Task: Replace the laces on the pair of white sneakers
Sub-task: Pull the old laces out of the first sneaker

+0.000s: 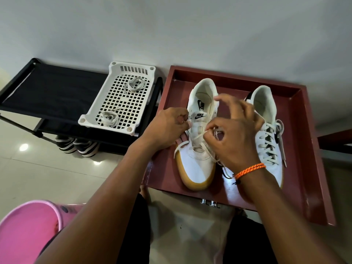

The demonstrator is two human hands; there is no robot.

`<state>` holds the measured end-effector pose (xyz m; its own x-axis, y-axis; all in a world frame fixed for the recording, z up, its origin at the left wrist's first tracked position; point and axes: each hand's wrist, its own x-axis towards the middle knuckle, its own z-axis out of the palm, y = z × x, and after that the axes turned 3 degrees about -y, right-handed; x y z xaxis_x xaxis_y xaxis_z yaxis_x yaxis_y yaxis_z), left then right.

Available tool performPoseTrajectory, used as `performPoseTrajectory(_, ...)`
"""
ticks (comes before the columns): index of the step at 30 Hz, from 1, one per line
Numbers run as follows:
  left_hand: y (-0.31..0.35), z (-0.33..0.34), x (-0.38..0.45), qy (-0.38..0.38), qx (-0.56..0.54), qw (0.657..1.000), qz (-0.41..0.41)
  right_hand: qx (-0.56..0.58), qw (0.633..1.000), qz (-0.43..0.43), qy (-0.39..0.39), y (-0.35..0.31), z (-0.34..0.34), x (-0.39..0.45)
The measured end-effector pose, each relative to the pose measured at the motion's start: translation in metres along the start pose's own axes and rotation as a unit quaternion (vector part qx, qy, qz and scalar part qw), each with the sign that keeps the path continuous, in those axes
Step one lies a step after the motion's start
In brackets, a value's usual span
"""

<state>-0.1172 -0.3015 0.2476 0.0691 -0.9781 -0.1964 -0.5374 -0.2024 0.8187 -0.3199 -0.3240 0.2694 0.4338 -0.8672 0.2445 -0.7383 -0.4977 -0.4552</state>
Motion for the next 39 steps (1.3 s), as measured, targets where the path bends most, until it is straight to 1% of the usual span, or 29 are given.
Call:
performPoseTrajectory(2,0.002,0.0,-0.001,0.0,0.004,1.0,0.001,0.019,0.999,0.02,0.028,0.004,-0.005,0.003)
performPoseTrajectory(3,0.002,0.0,-0.001,0.001,0.006,1.0,0.001,0.029,0.999,0.015,0.025,0.004,-0.005,0.003)
performPoseTrajectory(5,0.003,0.0,-0.001,0.004,0.011,1.0,0.001,0.033,0.999,-0.016,-0.013,0.0,0.002,0.0)
performPoseTrajectory(8,0.002,-0.001,-0.001,-0.003,0.006,1.0,-0.001,-0.026,0.996,-0.038,-0.081,-0.009,0.018,-0.008)
performPoseTrajectory(10,0.002,-0.002,-0.002,-0.007,0.003,1.0,-0.004,-0.06,0.993,-0.042,-0.093,-0.01,0.024,-0.01)
performPoseTrajectory(17,0.005,-0.002,-0.003,-0.016,0.002,1.0,-0.012,-0.059,0.996,-0.028,-0.064,0.0,0.013,-0.003)
performPoseTrajectory(21,0.009,-0.004,-0.005,-0.044,-0.027,0.998,-0.031,-0.042,0.999,0.003,-0.015,0.011,0.008,0.003)
performPoseTrajectory(22,0.011,-0.005,-0.006,-0.052,-0.037,0.997,-0.037,-0.022,1.0,0.015,-0.004,0.014,0.008,0.005)
performPoseTrajectory(25,0.014,-0.006,-0.008,-0.054,-0.034,0.997,-0.033,0.11,0.993,0.044,0.022,0.017,0.008,0.008)
performPoseTrajectory(28,0.014,-0.006,-0.009,-0.046,-0.023,0.998,-0.026,0.186,0.975,0.114,0.051,0.018,-0.001,0.011)
performPoseTrajectory(30,0.013,-0.005,-0.01,-0.007,0.021,1.0,0.008,0.22,0.961,0.16,0.061,0.021,-0.005,0.012)
performPoseTrajectory(32,0.014,-0.005,-0.01,0.041,0.073,0.995,0.06,0.213,0.958,0.179,0.069,0.024,-0.006,0.012)
performPoseTrajectory(33,0.017,-0.005,-0.011,0.04,0.075,0.992,0.089,0.21,0.957,0.184,0.074,0.025,-0.006,0.012)
performPoseTrajectory(34,0.02,-0.004,-0.012,0.021,0.076,0.99,0.118,0.211,0.956,0.188,0.079,0.026,-0.005,0.012)
performPoseTrajectory(35,0.023,-0.002,-0.014,0.001,0.101,0.985,0.142,0.214,0.955,0.19,0.082,0.027,-0.004,0.012)
performPoseTrajectory(37,0.027,0.006,-0.017,-0.027,0.224,0.959,0.173,0.214,0.955,0.191,0.081,0.027,-0.003,0.013)
performPoseTrajectory(39,0.03,0.017,-0.02,-0.046,0.301,0.934,0.189,0.211,0.955,0.191,0.078,0.027,-0.003,0.013)
